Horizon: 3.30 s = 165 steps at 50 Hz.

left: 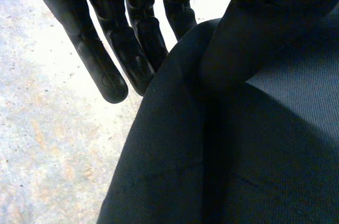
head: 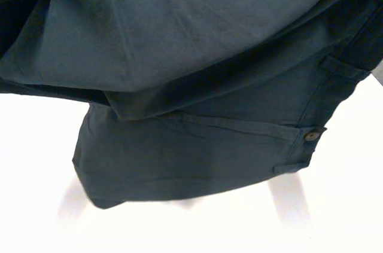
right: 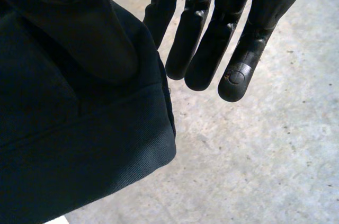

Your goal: Fold the shorts.

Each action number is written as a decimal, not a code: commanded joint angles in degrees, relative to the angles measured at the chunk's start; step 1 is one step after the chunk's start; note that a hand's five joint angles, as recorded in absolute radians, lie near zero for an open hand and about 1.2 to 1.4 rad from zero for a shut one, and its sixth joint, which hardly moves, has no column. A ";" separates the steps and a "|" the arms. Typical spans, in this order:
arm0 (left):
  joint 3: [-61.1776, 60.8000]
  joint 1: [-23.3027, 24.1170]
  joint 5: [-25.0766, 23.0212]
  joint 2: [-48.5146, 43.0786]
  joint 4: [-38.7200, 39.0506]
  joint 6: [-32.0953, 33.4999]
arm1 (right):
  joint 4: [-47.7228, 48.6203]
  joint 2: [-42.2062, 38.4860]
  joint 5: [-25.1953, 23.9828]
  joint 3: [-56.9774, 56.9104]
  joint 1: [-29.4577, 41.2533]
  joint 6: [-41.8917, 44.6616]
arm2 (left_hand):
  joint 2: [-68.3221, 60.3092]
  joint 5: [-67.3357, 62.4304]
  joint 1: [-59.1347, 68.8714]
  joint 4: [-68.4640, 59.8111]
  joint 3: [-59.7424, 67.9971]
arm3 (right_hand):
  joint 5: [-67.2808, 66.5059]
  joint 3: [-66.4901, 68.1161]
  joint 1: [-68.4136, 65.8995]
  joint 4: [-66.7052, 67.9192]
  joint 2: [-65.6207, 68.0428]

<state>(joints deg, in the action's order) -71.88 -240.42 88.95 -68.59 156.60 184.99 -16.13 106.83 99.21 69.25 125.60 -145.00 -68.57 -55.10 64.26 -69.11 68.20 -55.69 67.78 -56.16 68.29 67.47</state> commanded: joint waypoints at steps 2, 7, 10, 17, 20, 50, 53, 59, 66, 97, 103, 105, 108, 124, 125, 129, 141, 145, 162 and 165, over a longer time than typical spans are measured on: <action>0.51 0.40 0.00 -0.23 -1.39 -1.83 | -0.22 0.84 0.02 -1.57 0.09 -0.11 | -11.43 -14.90 15.74 -10.89 11.80 | -14.31 12.22 -23.84 11.71 12.53; -0.27 -0.31 -0.26 -2.59 -1.04 -1.92 | -0.39 -0.30 -0.50 -1.14 0.00 -0.02 | -11.43 -14.90 15.74 -10.89 11.80 | -14.31 12.22 -23.84 11.71 12.53; -1.15 -0.31 -0.18 -9.78 -0.77 -1.92 | -0.39 -5.73 -1.47 0.09 -0.61 -0.02 | -11.43 -14.90 15.74 -10.89 11.80 | -14.31 12.22 -23.84 11.71 12.53; 2.53 -0.75 -0.09 -28.42 0.10 -1.92 | 0.13 -21.91 -2.18 -0.87 -4.04 -0.37 | -11.43 -14.90 15.74 -10.89 11.80 | -14.31 12.22 -23.84 11.71 12.53; 7.52 -1.71 0.00 -37.45 0.28 -2.00 | 0.40 -29.64 -2.26 -3.85 -4.66 -0.63 | -11.43 -14.90 15.74 -10.89 11.80 | -14.31 12.22 -23.84 11.71 12.53; 36.22 -4.53 0.18 -73.89 26.74 -1.30 | 32.84 -58.15 -3.94 -13.63 -5.54 0.96 | 58.36 54.89 -54.04 58.89 -57.99 | 55.69 -57.78 46.16 -58.29 -57.47; 31.12 -5.05 0.18 -68.80 24.55 -1.30 | 28.01 -53.14 -3.05 -9.32 -6.06 -3.35 | 58.36 54.89 -54.04 58.89 -57.99 | 55.69 -57.78 46.16 -58.29 -57.47; 17.94 -6.46 0.35 -58.25 18.48 -1.30 | 17.82 -43.74 -7.70 0.95 -8.08 -7.40 | 58.36 54.89 -54.04 58.89 -57.99 | 55.69 -57.78 46.16 -58.29 -57.47; -2.54 -7.78 -0.26 -43.31 13.56 -1.48 | 11.03 -36.09 -15.61 13.70 -11.42 -7.75 | 56.18 52.71 -51.86 56.71 -55.81 | 55.69 -57.78 46.16 -58.29 -57.47; -39.83 -4.70 0.35 -30.63 16.10 -1.83 | 31.07 -40.46 -30.74 37.71 -18.63 -6.79 | 44.23 40.76 -39.91 44.76 -43.86 | 29.03 -31.13 19.50 -31.63 -30.81; -37.98 -4.62 0.53 -33.71 17.16 -1.92 | 31.07 -42.40 -30.74 36.31 -18.63 -6.26 | 46.24 42.78 -41.93 46.78 -45.87 | -1.18 -0.92 -10.71 -1.42 -0.60; -37.46 -4.53 0.61 -34.24 17.59 -2.09 | 31.16 -41.97 -30.74 35.95 -18.81 -6.17 | 46.24 42.78 -41.93 46.78 -45.87 | -14.31 12.22 -23.84 11.71 12.53; -36.23 -4.27 0.70 -35.12 19.35 -2.09 | 31.24 -41.26 -30.74 35.95 -19.07 -6.26 | 45.57 42.11 -41.26 46.11 -45.20 | -14.31 12.22 -23.84 11.71 12.53; -27.62 0.30 5.18 -44.34 22.08 -3.84 | 30.89 -37.13 -26.53 39.12 -18.98 -7.49 | 43.72 40.26 -39.41 44.26 -43.35 | -14.31 12.22 -23.84 11.71 12.53; -27.26 0.39 5.19 -44.61 21.99 -4.29 | 30.81 -37.13 -26.17 39.12 -18.98 -7.49 | 43.72 40.25 -39.41 44.26 -43.35 | -14.31 12.22 -23.84 11.71 12.53; -25.86 1.53 5.27 -44.96 21.20 -7.01 | 30.89 -37.13 -25.91 39.21 -19.07 -7.40 | 43.72 40.25 -39.41 44.26 -43.35 | -14.31 12.22 -23.84 11.71 12.53; -21.29 2.85 9.03 -50.66 21.46 -8.07 | 30.72 -37.13 -25.56 39.82 -18.99 -7.40 | 33.82 30.36 -29.51 34.36 -33.45 | -14.31 12.22 -23.84 11.71 12.53; -20.23 2.86 13.61 -52.35 21.29 -8.07 | 30.63 -37.04 -25.47 40.08 -18.90 -7.14 | 16.53 13.06 -12.22 17.07 -16.16 | -14.31 12.22 -23.84 11.71 12.53; -32.43 3.56 6.95 -23.54 19.71 10.00 | 26.08 -27.57 -22.04 40.17 -18.20 -2.67 | -2.20 -5.67 6.51 -1.66 2.57 | -14.31 12.22 -23.84 11.71 12.53; -34.02 3.38 6.77 -21.50 17.78 15.29 | 20.63 -24.22 -22.04 39.73 -18.02 0.67 | -2.03 -5.50 6.34 -1.50 2.40 | -14.31 12.22 -23.84 11.71 12.53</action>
<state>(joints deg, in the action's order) -101.15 -236.27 98.99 -99.25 177.31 186.12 13.41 75.31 77.10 109.37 107.10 -150.41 -61.20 -49.85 59.47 -60.88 60.33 -55.22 66.78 -54.18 68.14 67.33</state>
